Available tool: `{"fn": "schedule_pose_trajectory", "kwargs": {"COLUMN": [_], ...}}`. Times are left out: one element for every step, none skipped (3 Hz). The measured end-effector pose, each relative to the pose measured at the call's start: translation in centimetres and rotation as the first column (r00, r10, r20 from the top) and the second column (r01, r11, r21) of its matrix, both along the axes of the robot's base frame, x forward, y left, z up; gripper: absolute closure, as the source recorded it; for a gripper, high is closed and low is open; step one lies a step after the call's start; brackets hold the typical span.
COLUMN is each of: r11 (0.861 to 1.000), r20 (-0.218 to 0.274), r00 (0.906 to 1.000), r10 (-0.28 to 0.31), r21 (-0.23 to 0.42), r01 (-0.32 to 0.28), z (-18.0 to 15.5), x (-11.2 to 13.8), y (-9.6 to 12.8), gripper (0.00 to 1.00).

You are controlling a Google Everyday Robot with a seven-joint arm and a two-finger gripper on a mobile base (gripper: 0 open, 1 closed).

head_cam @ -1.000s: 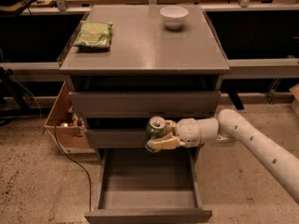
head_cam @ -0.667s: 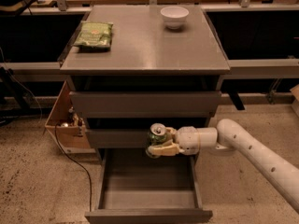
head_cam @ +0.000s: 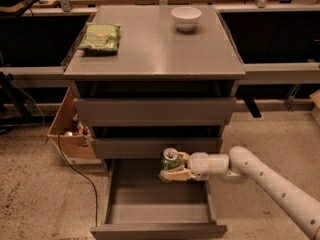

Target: Place green can into bottom drawer

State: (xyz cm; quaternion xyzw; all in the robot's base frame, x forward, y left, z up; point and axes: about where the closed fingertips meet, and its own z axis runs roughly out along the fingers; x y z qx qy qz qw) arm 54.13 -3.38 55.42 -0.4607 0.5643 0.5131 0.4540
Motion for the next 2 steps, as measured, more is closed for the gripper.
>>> {"fn": "schedule_pose_trajectory", "kwargs": {"r11": [1.0,0.997], "r20": [-0.022,-0.049], "r00": [0.9996,0.9984], "r10": [-0.016,-0.027], "r21": [-0.026,-0.069], "r01": [0.015,0.023], "z": [-4.3,-8.4], "x": [0.1,0.2], "y": [-0.7,-1.4], "gripper": [1.0,1.0]}}
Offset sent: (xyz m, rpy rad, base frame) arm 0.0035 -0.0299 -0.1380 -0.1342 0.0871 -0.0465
